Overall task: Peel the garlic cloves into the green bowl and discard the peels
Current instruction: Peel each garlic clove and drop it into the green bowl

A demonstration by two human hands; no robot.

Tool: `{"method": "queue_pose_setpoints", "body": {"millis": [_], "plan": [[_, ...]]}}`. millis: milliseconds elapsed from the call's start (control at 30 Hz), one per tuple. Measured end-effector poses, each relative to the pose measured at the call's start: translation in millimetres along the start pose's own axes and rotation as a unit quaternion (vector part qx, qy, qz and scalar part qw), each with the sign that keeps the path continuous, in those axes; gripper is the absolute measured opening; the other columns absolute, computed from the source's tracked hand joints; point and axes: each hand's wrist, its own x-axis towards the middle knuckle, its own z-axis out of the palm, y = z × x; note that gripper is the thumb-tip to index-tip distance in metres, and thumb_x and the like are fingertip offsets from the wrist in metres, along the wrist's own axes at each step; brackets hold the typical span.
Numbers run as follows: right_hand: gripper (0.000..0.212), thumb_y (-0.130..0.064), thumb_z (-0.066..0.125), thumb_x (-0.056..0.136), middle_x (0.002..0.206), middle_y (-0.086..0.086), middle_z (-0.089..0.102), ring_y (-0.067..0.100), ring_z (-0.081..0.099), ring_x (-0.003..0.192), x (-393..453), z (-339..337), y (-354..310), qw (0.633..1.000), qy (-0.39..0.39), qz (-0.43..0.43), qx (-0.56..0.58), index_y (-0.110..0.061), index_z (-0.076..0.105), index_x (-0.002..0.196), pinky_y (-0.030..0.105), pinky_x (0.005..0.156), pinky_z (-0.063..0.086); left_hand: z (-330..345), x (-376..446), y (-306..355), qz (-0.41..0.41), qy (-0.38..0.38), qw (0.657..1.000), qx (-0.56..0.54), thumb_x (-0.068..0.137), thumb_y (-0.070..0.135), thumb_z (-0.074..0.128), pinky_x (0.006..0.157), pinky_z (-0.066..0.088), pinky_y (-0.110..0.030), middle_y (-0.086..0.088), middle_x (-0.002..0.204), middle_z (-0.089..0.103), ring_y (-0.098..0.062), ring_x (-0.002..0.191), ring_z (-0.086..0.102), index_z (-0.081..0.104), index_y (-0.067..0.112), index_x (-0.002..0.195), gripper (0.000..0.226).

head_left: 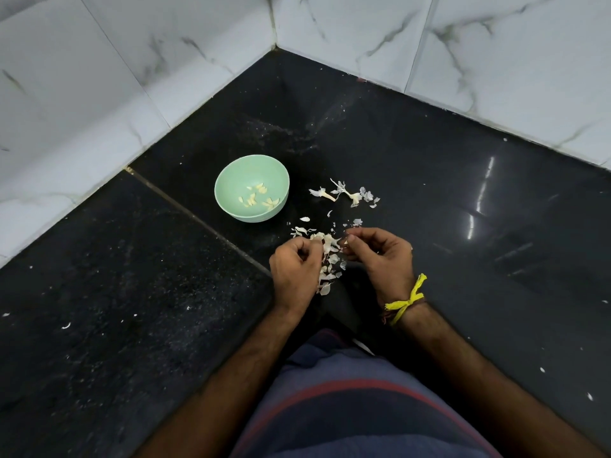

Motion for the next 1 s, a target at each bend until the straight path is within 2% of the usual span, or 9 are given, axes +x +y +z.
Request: {"method": "queue_pose_setpoints", "body": {"millis": [167,300,433,633,733,800,833,900,1000], "plan": [[0.007,-0.007,0.072,0.087,0.081,0.015,0.073,0.019,0.067,0.07,7,7,-3,0.999,-0.006,-0.016,-0.04,-0.005,0.074,0.094,0.036,0.067,0.059,0,17,-22,0.059,0.004,0.996,0.064,0.081,0.022,0.08,0.064,0.052,-0.029,0.006,0.066,0.065,-0.007,0.061,0.059,0.069,0.014,0.067,0.019],[0.006,-0.011,0.074,0.086,0.077,0.006,0.073,0.015,0.066,0.07,17,12,-4,0.997,-0.018,-0.03,-0.074,-0.009,0.075,0.091,0.045,0.071,0.061,4,24,-46,0.098,-0.013,0.994,0.054,0.081,0.014,0.081,0.061,0.05,-0.024,0.004,0.071,0.063,-0.007,0.061,0.058,0.068,0.014,0.075,0.014],[0.005,-0.013,0.075,0.085,0.077,0.003,0.074,0.013,0.067,0.071,26,18,-4,0.993,-0.023,-0.046,-0.109,-0.012,0.076,0.09,0.036,0.07,0.059,5,25,-54,0.152,-0.02,0.987,0.052,0.089,0.012,0.074,0.062,0.045,-0.018,0.008,0.071,0.061,-0.003,0.063,0.055,0.07,0.012,0.076,0.013],[0.006,-0.011,0.073,0.085,0.08,0.0,0.074,0.015,0.07,0.075,57,57,-21,0.978,-0.076,-0.118,-0.156,-0.013,0.076,0.09,0.028,0.07,0.057,6,30,-59,0.185,-0.019,0.98,0.069,0.091,0.022,0.064,0.057,0.043,-0.029,-0.002,0.06,0.056,-0.017,0.056,0.049,0.061,0.007,0.062,0.033],[0.007,-0.008,0.072,0.085,0.082,0.0,0.075,0.01,0.07,0.076,76,91,-36,0.961,-0.118,-0.159,-0.191,-0.009,0.075,0.091,0.022,0.072,0.056,5,30,-60,0.186,-0.019,0.98,0.061,0.085,0.024,0.064,0.059,0.046,-0.026,-0.001,0.06,0.057,-0.013,0.058,0.051,0.063,0.007,0.063,0.028],[0.007,-0.008,0.072,0.084,0.083,0.0,0.075,0.009,0.071,0.078,89,113,-42,0.95,-0.133,-0.18,-0.219,-0.008,0.076,0.091,0.021,0.075,0.056,5,29,-56,0.188,-0.009,0.981,0.05,0.08,0.021,0.063,0.062,0.042,-0.013,0.003,0.061,0.058,-0.003,0.059,0.048,0.067,0.008,0.066,0.019],[0.008,-0.009,0.071,0.084,0.083,-0.001,0.075,0.01,0.071,0.079,95,123,-43,0.941,-0.14,-0.19,-0.24,-0.009,0.076,0.09,0.02,0.076,0.056,5,29,-54,0.188,-0.003,0.981,0.045,0.078,0.02,0.062,0.061,0.041,-0.011,0.004,0.061,0.058,-0.003,0.059,0.048,0.068,0.008,0.066,0.018],[0.01,-0.009,0.069,0.086,0.088,0.0,0.075,0.013,0.07,0.083,108,139,-42,0.917,-0.162,-0.213,-0.296,-0.009,0.076,0.093,0.02,0.08,0.054,6,29,-55,0.177,-0.002,0.984,0.033,0.078,0.02,0.06,0.065,0.048,-0.018,-0.001,0.068,0.068,-0.008,0.064,0.058,0.073,0.007,0.072,0.02],[0.02,-0.01,0.058,0.092,0.099,0.007,0.074,0.025,0.069,0.093,124,151,-35,0.866,-0.197,-0.234,-0.395,-0.009,0.074,0.104,0.034,0.089,0.054,7,30,-61,0.165,-0.008,0.986,0.029,0.078,0.02,0.059,0.07,0.054,-0.024,-0.002,0.077,0.074,-0.015,0.071,0.067,0.077,0.007,0.078,0.022]]}}
